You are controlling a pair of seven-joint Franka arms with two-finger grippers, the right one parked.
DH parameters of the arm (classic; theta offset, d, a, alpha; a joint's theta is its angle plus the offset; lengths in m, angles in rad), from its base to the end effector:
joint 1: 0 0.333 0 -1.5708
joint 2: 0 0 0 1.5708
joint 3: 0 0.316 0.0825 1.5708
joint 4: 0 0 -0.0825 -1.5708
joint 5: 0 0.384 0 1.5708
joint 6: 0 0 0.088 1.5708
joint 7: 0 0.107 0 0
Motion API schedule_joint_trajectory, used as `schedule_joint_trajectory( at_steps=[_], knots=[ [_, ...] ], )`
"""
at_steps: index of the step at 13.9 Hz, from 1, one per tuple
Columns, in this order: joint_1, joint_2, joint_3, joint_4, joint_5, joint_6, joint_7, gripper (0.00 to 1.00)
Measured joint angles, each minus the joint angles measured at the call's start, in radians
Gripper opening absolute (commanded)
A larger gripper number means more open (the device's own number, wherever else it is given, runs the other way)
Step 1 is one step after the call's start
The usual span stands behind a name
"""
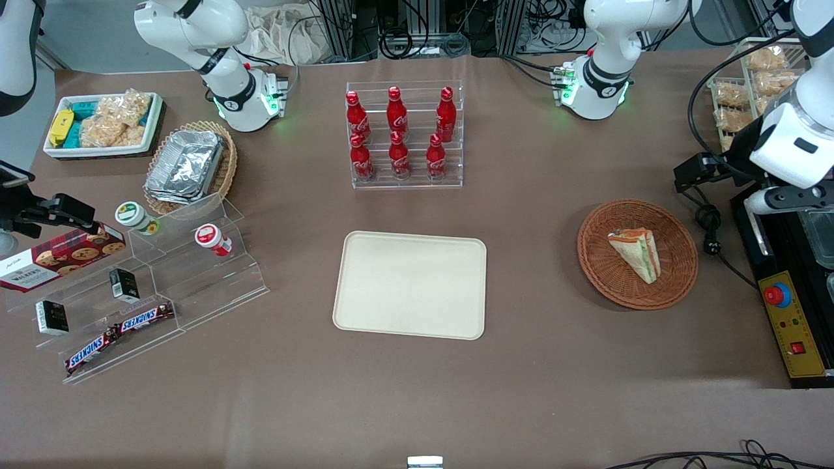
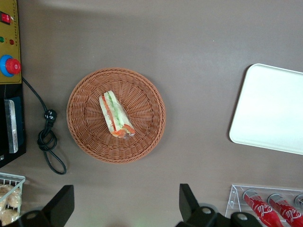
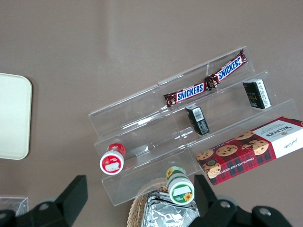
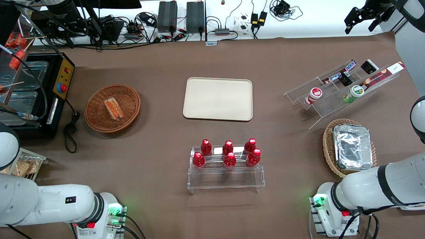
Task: Place sandwich from basket to tray
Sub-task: 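Move the left gripper toward the sandwich in the wicker basket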
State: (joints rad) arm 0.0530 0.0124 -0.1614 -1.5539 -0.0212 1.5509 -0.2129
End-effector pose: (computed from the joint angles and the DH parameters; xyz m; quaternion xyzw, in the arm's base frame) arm 0.5529 -0.0619 0.6240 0.9985 0.0521 -0.0094 0.0102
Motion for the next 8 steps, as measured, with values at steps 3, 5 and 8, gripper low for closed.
schedule_joint_trajectory(
  at_steps=[3,5,8],
  knots=[
    [0.0,0.003,0.0,0.004,0.001,-0.004,-0.031,0.99],
    [0.0,0.004,0.001,0.005,0.0,-0.007,-0.07,1.0],
    [0.0,0.013,0.002,-0.002,0.0,-0.021,-0.219,1.0]
  ],
)
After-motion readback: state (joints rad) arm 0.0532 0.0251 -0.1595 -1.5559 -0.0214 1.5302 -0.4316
